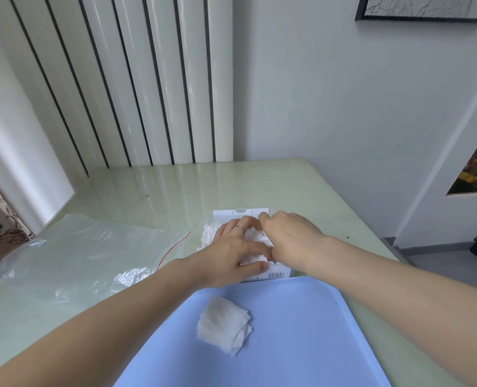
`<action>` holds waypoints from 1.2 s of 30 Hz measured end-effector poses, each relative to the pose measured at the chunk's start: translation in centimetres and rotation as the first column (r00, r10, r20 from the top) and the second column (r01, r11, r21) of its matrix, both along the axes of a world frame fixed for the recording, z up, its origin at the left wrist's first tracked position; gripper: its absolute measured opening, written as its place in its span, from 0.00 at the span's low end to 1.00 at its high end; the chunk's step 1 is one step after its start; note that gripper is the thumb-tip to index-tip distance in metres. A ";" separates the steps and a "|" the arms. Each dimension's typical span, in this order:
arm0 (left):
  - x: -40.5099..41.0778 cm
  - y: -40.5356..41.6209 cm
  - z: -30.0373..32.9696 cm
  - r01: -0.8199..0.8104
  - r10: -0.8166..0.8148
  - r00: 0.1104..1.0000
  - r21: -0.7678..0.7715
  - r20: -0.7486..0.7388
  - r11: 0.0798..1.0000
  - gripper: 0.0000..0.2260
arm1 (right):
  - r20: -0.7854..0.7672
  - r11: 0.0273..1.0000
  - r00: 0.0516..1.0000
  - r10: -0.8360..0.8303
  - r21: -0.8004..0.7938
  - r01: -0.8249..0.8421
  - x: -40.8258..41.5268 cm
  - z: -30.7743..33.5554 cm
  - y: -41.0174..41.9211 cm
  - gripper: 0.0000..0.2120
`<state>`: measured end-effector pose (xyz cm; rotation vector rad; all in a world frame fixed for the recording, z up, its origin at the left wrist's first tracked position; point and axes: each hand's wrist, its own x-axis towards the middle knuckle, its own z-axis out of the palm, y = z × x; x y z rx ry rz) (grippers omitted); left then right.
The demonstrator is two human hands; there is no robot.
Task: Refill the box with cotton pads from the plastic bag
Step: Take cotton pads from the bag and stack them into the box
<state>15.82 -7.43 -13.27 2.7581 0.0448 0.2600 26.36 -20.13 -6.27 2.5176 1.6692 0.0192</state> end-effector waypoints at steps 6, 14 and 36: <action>-0.1 -0.2 0.1 -0.024 0.025 0.999 -0.054 0.022 0.998 0.10 | -0.247 0.989 0.959 -0.135 0.025 0.145 1.0 0.2 -0.3 0.22; -0.1 -0.1 -0.2 -0.028 0.030 0.998 -0.058 0.046 0.998 0.10 | -0.237 0.988 0.965 -0.108 0.081 0.131 0.9 -0.2 -1.0 0.12; -1.5 -0.9 2.1 -0.123 0.095 0.988 0.241 0.124 0.963 0.24 | -0.397 0.971 0.890 -0.223 -0.014 0.237 0.3 -0.2 -1.9 0.14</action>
